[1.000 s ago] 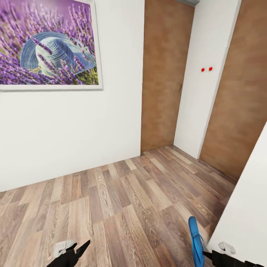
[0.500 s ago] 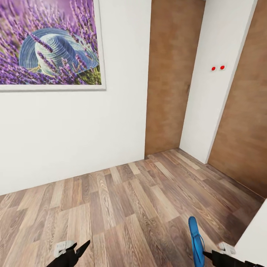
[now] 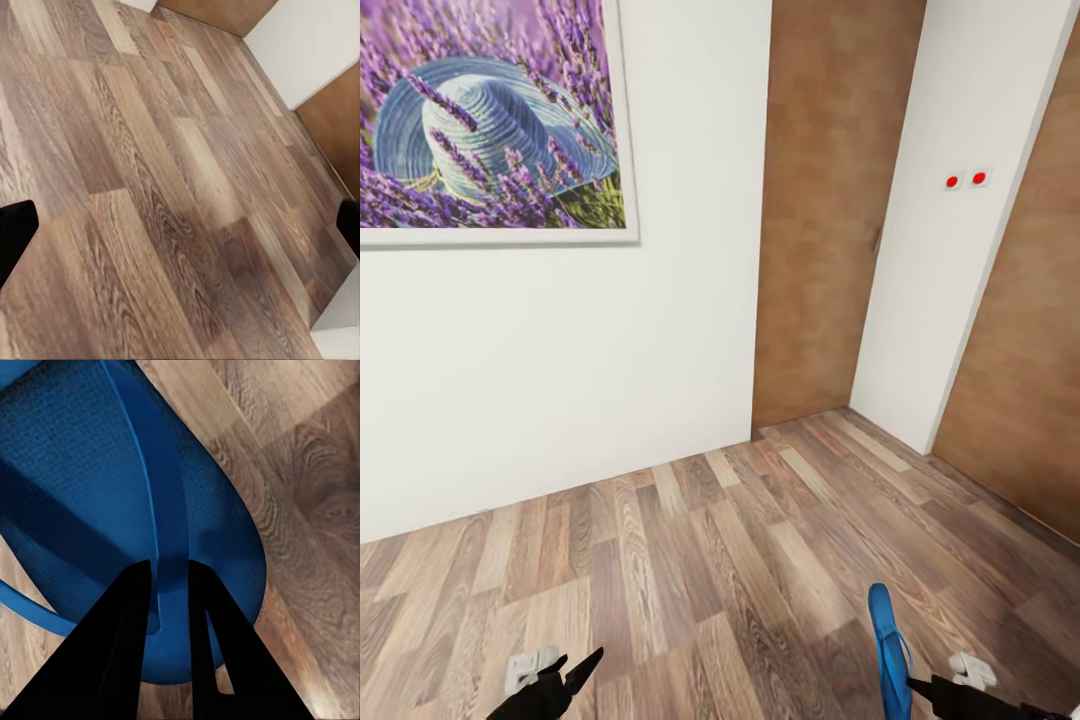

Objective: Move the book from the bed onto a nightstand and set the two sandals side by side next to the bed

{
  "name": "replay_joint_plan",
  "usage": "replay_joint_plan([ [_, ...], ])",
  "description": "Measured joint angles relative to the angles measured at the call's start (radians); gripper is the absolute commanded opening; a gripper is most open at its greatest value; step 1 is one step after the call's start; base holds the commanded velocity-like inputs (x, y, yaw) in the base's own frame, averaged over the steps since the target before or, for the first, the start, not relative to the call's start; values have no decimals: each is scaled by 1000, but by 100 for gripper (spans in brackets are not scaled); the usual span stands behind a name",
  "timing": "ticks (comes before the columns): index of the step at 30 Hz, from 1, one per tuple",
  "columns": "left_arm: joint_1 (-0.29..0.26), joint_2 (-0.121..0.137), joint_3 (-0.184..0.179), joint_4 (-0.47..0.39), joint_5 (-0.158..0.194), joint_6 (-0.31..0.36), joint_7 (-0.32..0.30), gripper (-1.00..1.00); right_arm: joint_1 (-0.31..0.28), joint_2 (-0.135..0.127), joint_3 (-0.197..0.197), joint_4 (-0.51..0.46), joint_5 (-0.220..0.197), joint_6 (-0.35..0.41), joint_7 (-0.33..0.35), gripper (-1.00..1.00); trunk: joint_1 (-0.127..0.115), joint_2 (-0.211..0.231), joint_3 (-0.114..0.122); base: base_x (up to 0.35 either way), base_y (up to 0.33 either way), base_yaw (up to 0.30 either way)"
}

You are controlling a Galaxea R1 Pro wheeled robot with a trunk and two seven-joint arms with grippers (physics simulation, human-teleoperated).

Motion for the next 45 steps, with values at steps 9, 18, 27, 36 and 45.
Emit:
replay_joint_plan([
  [9, 0, 0, 0, -1, 0, 0, 0, 100, 0, 0, 0, 0, 0, 0, 1, -100, 0, 0, 0, 324, 0, 89],
  [18, 0, 0, 0, 0, 0, 0, 0, 100, 0, 0, 0, 0, 0, 0, 1, -100, 0, 0, 0, 324, 0, 281],
  [27, 0, 0, 0, 0, 0, 0, 0, 100, 0, 0, 1, 0, 0, 0, 0, -100, 0, 0, 0, 324, 0, 293],
  [36, 0, 0, 0, 0, 0, 0, 2, 100, 0, 0, 0, 0, 0, 0, 0, -100, 0, 0, 0, 323, 0, 293],
  [45, 0, 0, 0, 0, 0, 0, 3, 100, 0, 0, 1, 0, 0, 0, -1, -100, 0, 0, 0, 237, 0, 293],
])
